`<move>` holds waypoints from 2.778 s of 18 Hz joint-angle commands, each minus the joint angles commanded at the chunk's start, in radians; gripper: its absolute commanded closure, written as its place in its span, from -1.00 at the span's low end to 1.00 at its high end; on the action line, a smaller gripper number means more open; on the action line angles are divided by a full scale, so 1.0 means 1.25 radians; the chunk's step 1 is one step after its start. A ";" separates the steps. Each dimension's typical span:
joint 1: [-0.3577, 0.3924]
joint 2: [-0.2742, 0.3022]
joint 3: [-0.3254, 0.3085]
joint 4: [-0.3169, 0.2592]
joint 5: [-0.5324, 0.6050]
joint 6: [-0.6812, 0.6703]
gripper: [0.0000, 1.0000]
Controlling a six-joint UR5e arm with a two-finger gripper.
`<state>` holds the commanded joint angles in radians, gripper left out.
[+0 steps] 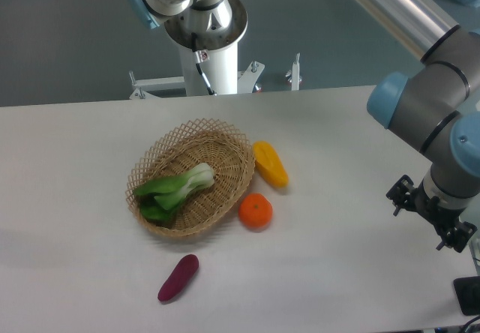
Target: Pick up the green vegetable from the basket
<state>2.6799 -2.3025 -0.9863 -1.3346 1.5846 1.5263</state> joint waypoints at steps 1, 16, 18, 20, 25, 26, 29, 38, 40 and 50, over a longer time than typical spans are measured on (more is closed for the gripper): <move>0.001 0.000 0.000 0.000 0.000 0.000 -1.00; -0.010 0.006 -0.012 0.000 -0.009 -0.011 -1.00; -0.011 0.007 -0.013 0.000 -0.012 -0.038 -1.00; -0.012 0.011 -0.021 0.001 -0.032 -0.053 -1.00; -0.027 0.044 -0.077 0.032 -0.061 -0.107 -1.00; -0.037 0.047 -0.086 0.033 -0.061 -0.118 -1.00; -0.061 0.071 -0.125 0.034 -0.061 -0.148 -1.00; -0.137 0.178 -0.304 0.036 -0.061 -0.160 -1.00; -0.155 0.212 -0.348 0.037 -0.061 -0.160 -1.00; -0.255 0.348 -0.563 0.038 -0.063 -0.193 -1.00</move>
<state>2.3610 -1.8670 -1.6902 -1.2870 1.5064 1.2856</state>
